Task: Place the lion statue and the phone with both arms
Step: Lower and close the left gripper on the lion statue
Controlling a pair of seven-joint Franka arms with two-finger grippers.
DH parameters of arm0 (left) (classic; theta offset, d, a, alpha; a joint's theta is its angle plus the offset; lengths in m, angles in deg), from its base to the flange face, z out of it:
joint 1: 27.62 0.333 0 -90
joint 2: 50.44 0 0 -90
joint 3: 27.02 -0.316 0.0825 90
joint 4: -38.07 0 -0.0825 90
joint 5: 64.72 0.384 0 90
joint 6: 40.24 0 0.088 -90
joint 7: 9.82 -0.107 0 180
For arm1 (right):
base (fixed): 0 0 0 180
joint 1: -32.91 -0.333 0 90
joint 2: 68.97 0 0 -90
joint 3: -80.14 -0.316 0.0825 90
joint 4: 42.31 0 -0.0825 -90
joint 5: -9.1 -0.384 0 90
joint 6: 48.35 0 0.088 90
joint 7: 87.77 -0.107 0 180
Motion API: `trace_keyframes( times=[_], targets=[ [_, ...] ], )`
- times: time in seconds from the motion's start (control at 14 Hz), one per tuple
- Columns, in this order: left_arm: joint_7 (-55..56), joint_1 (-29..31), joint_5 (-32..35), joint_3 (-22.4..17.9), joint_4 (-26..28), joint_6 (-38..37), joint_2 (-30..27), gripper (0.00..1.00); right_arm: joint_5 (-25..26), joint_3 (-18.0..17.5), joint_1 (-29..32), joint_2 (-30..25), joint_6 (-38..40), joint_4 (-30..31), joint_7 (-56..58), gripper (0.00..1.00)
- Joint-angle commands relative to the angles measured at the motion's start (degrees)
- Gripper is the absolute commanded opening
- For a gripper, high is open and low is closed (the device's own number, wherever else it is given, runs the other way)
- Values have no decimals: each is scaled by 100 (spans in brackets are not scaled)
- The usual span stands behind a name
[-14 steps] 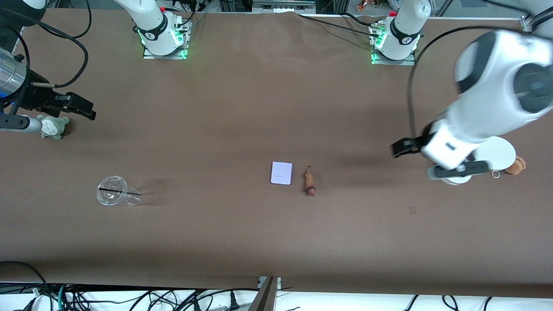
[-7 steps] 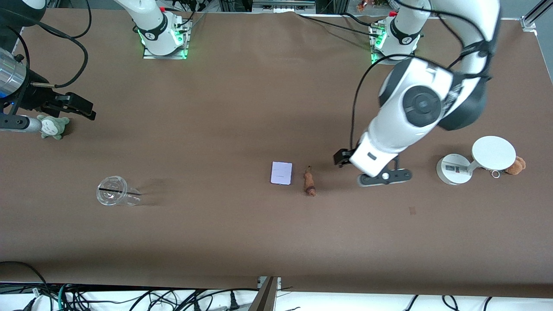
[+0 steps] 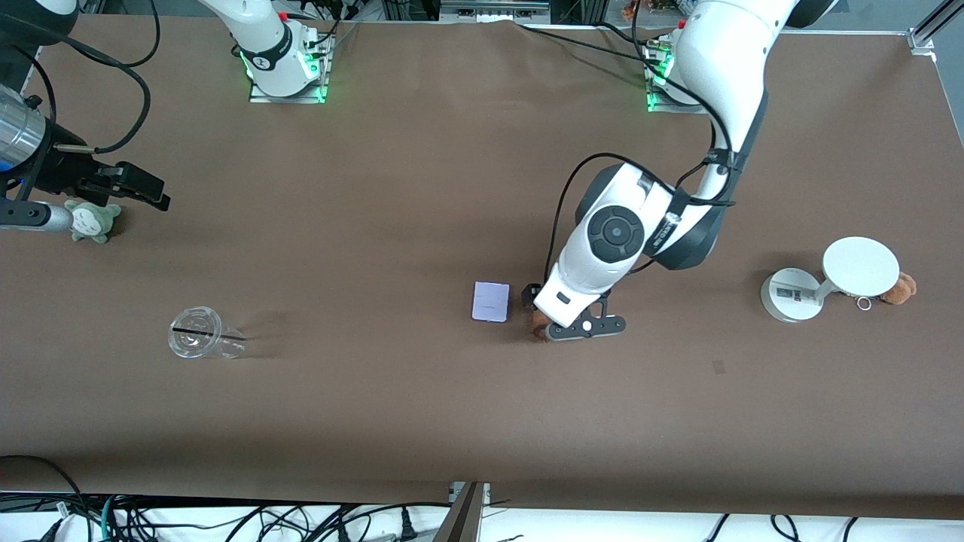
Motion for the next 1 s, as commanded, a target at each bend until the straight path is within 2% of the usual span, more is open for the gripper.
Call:
trace_keyframes(
  times=[0.0, 0.57, 0.79, 0.93],
  targets=[
    [90, -184, 156, -84, 126, 615, 230, 100, -382, 29, 171, 126, -86, -72, 101, 100],
    [530, -413, 533, -84, 215, 1242, 749, 100, -269, 21, 153, 389, -94, -81, 101, 100],
    [539, -396, 621, -111, 206, 1242, 740, 100, -199, 12, 127, 871, -86, -90, 153, 100],
    [556, -395, 823, -128, 180, 1251, 827, 100, -163, 3, 101, 969, -50, -72, 459, 100]
  ],
)
